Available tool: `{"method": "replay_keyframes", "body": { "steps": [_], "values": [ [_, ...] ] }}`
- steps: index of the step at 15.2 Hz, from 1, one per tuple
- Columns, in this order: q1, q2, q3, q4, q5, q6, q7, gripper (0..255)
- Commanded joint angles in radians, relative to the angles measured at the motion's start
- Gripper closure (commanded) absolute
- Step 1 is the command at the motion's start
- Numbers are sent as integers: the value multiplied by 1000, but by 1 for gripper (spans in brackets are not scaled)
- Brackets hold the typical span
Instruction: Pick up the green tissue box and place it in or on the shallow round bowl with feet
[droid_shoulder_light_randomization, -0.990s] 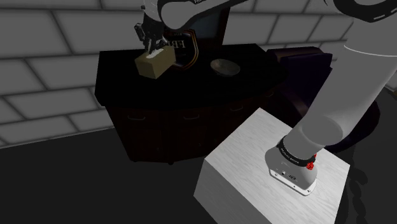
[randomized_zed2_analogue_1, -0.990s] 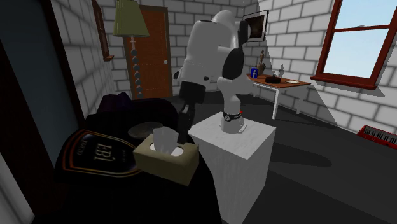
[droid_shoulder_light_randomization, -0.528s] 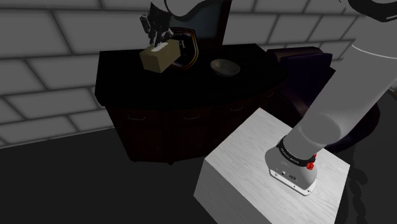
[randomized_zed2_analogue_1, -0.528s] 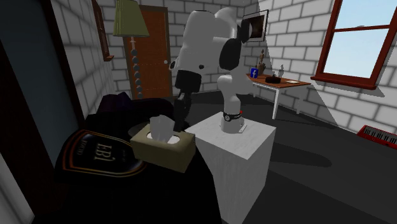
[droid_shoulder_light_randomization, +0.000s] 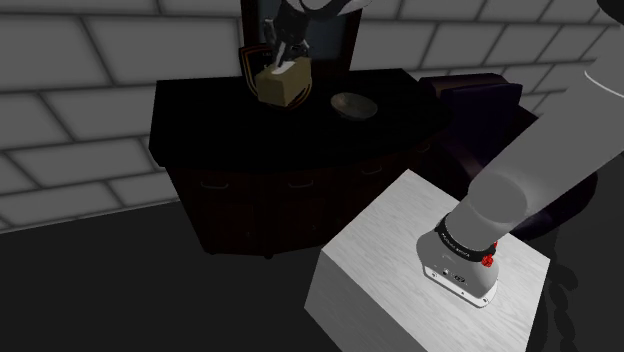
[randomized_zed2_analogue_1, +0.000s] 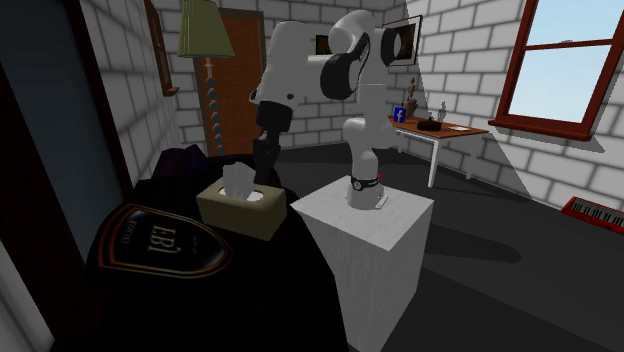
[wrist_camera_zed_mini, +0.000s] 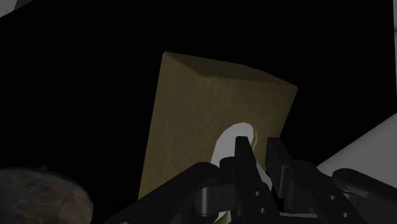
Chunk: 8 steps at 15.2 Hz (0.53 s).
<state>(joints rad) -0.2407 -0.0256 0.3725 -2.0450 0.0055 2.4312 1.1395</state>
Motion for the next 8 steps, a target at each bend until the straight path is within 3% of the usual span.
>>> {"method": "replay_keyframes", "body": {
  "steps": [1,8],
  "values": [
    [-23,-44,-28,-35,53,-8,-82,255],
    [-75,-141,-139,-112,167,-40,-311,255]
  ]
}}
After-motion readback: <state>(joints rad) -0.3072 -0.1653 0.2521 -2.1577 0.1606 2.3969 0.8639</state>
